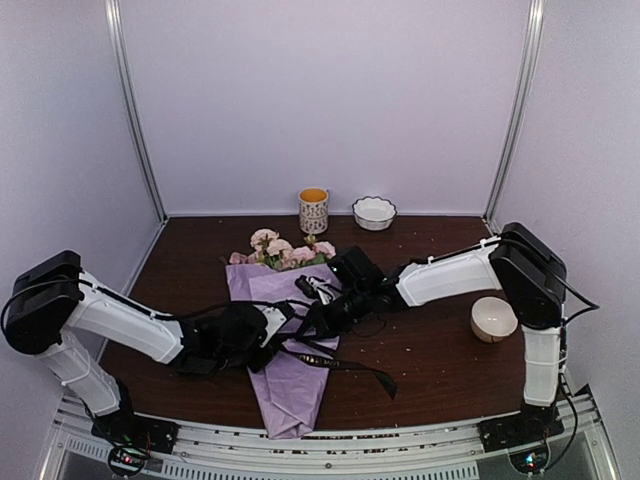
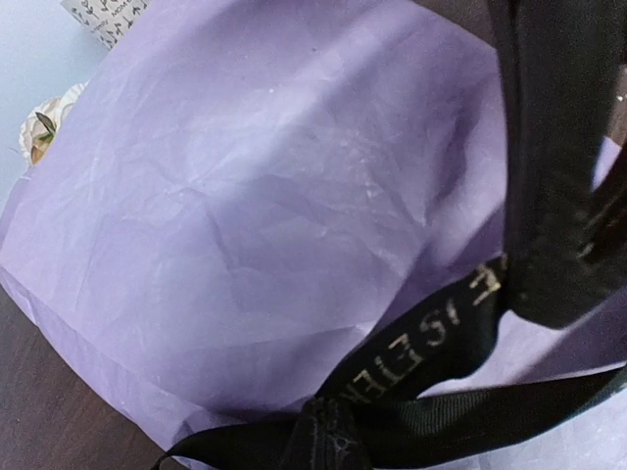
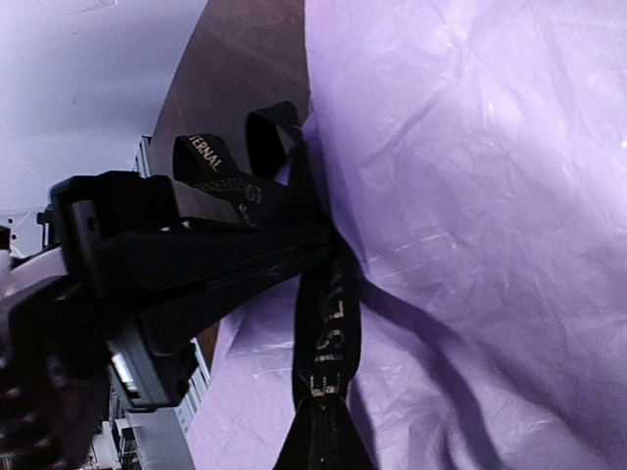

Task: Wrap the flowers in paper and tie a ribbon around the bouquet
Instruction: Tie the ribbon around the folded bouquet.

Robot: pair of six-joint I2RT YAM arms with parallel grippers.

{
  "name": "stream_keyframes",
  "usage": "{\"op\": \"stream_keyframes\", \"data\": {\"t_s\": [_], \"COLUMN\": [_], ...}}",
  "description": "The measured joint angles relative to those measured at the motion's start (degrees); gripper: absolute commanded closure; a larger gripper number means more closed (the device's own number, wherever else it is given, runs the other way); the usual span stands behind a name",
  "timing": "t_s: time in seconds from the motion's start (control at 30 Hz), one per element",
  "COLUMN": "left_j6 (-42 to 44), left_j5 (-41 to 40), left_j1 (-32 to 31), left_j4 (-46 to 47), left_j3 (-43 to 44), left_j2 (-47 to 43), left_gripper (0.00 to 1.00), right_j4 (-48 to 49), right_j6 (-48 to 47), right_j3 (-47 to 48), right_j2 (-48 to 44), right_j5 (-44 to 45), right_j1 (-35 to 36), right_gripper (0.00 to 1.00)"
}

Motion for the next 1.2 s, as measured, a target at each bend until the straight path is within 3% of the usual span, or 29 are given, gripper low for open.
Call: {"op": "stream_keyframes", "data": {"t_s": [0.13, 0.4, 0.8, 0.93, 1.2], "left_j6": [-0.7, -1.7, -2.1, -2.2, -2.2], "left_j5": [0.4, 1.1, 1.2, 1.3, 1.4], "left_j1": [0.8, 1.6, 1.8, 1.9, 2.1], "left_j4": [0.2, 0.3, 0.4, 0.4, 0.3], "left_j3": [0.0, 0.0, 0.0, 0.0, 0.0], "left_j2": [0.8, 0.8, 0.9, 0.9, 0.9], "left_gripper": [1.0, 1.0, 1.0, 1.0, 1.0], "right_j4": [5.2, 10.8, -7.4, -10.9, -18.5], "right_j6": [3.2, 8.2, -1.6, -3.2, -7.8], "right_j3": [-2.8, -5.4, -2.7, -1.5, 10.5], "right_j2": [-1.5, -1.6, -8.2, -9.2, -4.0], "right_j5": [-0.9, -3.6, 1.6, 2.6, 9.4], "right_j1": [1.1, 4.6, 3.1, 0.3, -2.7], "right_gripper": [0.98, 0.75, 0.55, 0.57, 0.71]}}
